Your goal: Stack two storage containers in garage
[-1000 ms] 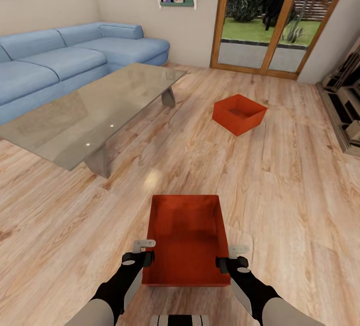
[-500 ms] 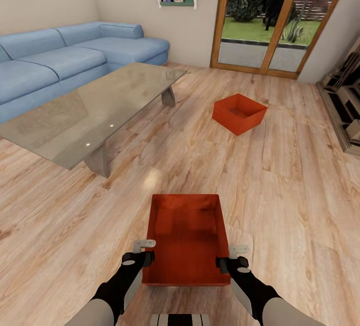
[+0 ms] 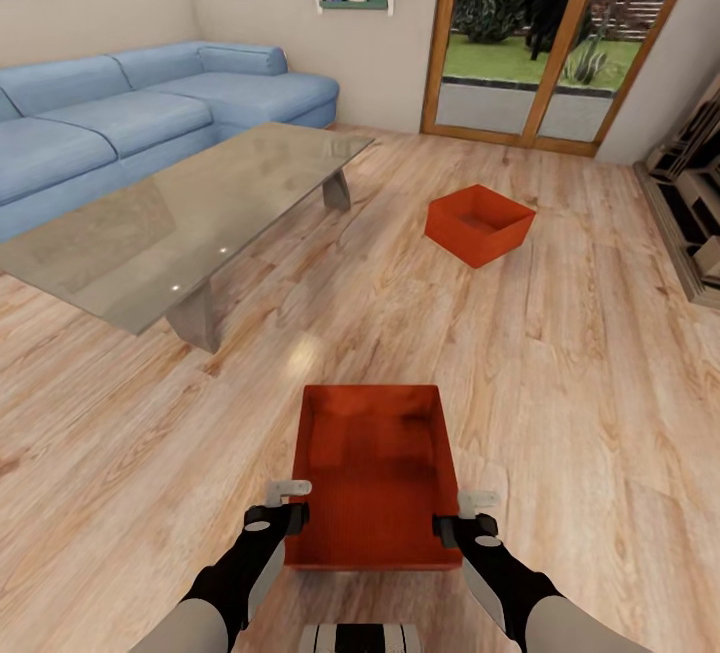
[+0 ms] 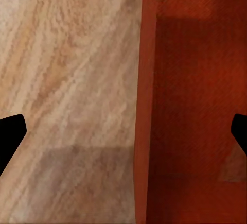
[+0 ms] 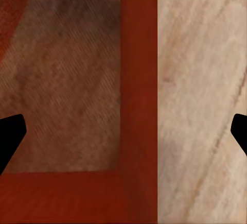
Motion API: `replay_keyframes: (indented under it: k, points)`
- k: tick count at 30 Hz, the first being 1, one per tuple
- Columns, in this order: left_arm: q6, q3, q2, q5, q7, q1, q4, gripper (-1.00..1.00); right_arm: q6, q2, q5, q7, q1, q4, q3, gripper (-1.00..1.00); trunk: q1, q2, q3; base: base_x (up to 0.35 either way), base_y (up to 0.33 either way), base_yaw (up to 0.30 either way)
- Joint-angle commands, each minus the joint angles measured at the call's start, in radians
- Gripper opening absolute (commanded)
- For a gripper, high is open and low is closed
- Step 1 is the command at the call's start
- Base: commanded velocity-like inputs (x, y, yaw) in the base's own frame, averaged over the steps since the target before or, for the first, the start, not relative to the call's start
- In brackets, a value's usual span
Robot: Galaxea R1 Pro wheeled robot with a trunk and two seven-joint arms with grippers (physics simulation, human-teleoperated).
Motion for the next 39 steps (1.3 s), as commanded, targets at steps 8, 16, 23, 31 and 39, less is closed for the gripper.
replay_keyframes:
  k: [8,16,23,31,39]
  points:
    - [0.007,0.0,0.0,-0.002,0.003,0.0,-0.003,1.0,0.001,0.001,-0.009,-0.007,0.0,-0.001,0.009,1.0,0.019,-0.036,-0.016,0.0,0.0,0.0]
    - [0.006,0.0,0.001,-0.003,0.003,0.0,-0.003,1.0,0.001,0.001,-0.009,-0.007,0.0,-0.001,0.007,1.0,0.019,-0.036,-0.016,0.0,0.0,0.0]
    - [0.006,0.0,0.001,-0.003,0.003,0.0,-0.004,1.0,0.001,0.001,-0.009,-0.007,0.0,-0.001,0.007,1.0,0.019,-0.036,-0.016,0.0,0.0,0.0]
    - [0.007,0.0,0.001,-0.003,0.003,0.0,-0.004,1.0,0.001,0.001,-0.009,-0.008,0.0,-0.001,0.007,1.0,0.019,-0.036,-0.016,0.0,0.0,0.0]
    - [0.012,0.0,0.001,-0.002,0.003,0.0,-0.004,1.0,0.001,0.002,-0.009,-0.009,0.0,-0.001,0.007,1.0,0.019,-0.036,-0.016,0.0,0.0,0.0]
